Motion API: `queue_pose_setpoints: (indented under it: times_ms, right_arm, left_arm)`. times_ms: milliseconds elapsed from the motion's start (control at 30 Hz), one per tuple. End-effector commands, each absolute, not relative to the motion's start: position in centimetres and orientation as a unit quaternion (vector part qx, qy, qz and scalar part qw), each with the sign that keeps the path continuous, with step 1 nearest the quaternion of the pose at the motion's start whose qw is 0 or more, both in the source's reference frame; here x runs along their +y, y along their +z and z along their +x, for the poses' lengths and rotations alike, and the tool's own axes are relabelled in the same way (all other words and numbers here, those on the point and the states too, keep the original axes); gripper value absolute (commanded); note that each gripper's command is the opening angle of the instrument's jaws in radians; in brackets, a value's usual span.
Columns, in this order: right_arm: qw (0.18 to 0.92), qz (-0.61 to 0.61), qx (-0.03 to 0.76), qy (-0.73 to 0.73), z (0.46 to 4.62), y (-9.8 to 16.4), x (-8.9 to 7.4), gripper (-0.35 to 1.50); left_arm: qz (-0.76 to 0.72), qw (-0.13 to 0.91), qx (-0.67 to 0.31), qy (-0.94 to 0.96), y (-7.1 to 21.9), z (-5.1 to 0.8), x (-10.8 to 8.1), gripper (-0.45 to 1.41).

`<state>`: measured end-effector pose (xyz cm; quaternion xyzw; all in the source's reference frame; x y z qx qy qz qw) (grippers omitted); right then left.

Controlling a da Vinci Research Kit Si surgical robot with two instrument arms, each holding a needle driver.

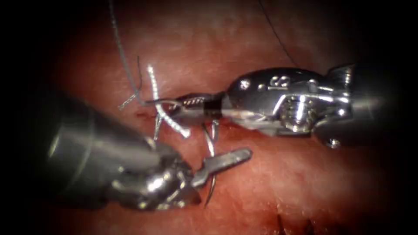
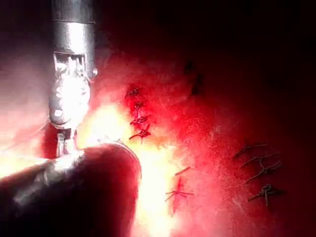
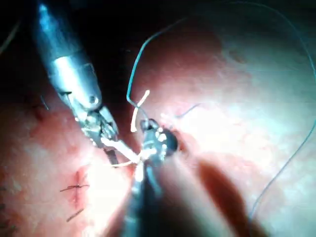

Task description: Wound Closure

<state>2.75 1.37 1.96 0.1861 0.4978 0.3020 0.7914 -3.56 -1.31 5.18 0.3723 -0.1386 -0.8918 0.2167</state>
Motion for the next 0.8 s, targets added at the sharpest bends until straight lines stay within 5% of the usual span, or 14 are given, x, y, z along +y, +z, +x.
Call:
queue_pose_setpoints:
  times_ms: [33, 367, 533, 600, 800]
  right_arm:
    - [0.784, 0.179, 0.505, 0.314, 2.62, 2.05, 1.31, -0.35]
    - [0.729, 0.128, 0.564, 0.366, 1.76, 2.08, 1.44, -0.35]
    - [0.706, 0.134, 0.597, 0.356, 1.64, 2.08, 1.39, -0.35]
    - [0.697, 0.139, 0.610, 0.350, 1.65, 2.07, 1.36, -0.35]
    - [0.685, 0.121, 0.646, 0.313, 1.77, 2.03, 1.32, -0.35]
  left_arm:
    - [0.384, 0.203, -0.137, -0.890, 5.20, -3.57, -1.41, 0.88]
    - [0.544, -0.008, -0.003, -0.839, 5.07, -3.41, -1.34, 0.78]
    - [0.584, -0.161, 0.123, -0.786, 5.10, -3.39, -1.30, 0.74]
    - [0.588, -0.230, 0.178, -0.754, 5.13, -3.41, -1.27, 0.54]
    - [0.556, -0.356, 0.224, -0.717, 5.26, -3.47, -1.15, 0.68]
